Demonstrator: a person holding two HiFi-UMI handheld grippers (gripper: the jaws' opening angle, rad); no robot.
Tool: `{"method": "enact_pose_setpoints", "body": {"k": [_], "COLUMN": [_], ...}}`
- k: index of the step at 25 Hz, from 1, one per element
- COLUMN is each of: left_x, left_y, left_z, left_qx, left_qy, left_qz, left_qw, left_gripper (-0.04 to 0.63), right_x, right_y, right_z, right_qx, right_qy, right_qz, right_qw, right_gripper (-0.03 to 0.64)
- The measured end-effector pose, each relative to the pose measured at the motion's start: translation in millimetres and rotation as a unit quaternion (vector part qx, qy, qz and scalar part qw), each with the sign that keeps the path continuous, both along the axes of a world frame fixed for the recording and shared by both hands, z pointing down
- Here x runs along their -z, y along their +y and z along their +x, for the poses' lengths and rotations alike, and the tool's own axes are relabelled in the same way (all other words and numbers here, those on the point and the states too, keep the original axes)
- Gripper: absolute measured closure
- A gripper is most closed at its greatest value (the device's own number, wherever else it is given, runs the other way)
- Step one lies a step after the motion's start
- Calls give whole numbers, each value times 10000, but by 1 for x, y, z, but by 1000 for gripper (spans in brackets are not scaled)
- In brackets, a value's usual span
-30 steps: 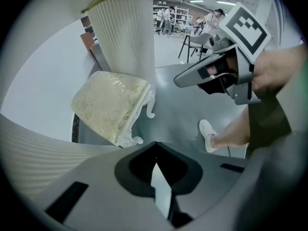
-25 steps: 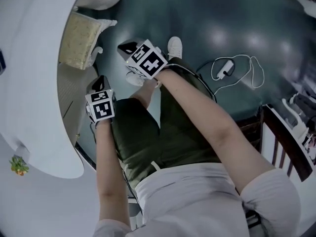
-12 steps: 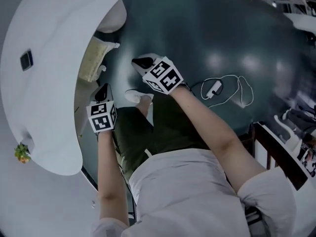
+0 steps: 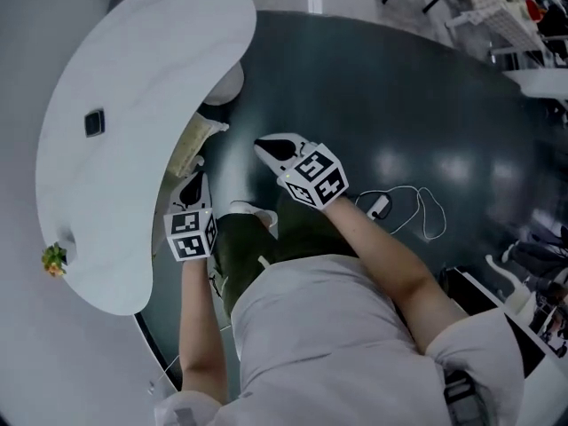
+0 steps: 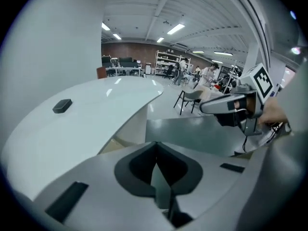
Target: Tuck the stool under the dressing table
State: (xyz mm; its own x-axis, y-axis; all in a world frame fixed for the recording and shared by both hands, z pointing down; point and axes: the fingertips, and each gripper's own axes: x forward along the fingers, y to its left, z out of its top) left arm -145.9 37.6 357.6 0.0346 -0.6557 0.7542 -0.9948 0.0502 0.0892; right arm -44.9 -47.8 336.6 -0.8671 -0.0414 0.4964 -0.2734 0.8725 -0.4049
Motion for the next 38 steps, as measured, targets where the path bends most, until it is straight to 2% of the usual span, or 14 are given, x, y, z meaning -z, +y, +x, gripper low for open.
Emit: {"method": "enact_pose_setpoints", "body": {"k": [4,8,14,17,21,27,33,38], "left_x": [41,92,159,187,216,253,287,302], "left_y": [-14,-33,-53,-61,-67,-77,-82,-85], "left_z": [5,14,33,41,53,63,76,89], "left_qx": [305,446,146,146,39,-85,-40,-153], "left_qy": [205,456,114,112,227,-104,-33,-110], "left_qz": [384,958,1598,1870,2163,2528,2905,3037], "left_qw": [9986,9934,9870,9822,9761,9674,9568,9526], "left_gripper": [592,592,592,592,592,592,592,592], "right_x": [54,99,153,180,211,253,283,299], "right_y": [-11,-20,-25,-30,-38,-49,-55,-57], "right_z": [3,7,24,33,46,66,84,94], "right_qx": [131,273,409,440,398,253,118,108], "right_qy": [-341,-610,-807,-899,-1048,-1346,-1626,-1739], "right_qz": [189,235,521,719,991,1269,1446,1696], "right_qw": [9992,9975,9945,9924,9887,9824,9760,9700], "right_gripper": [607,607,607,607,606,606,606,606]}}
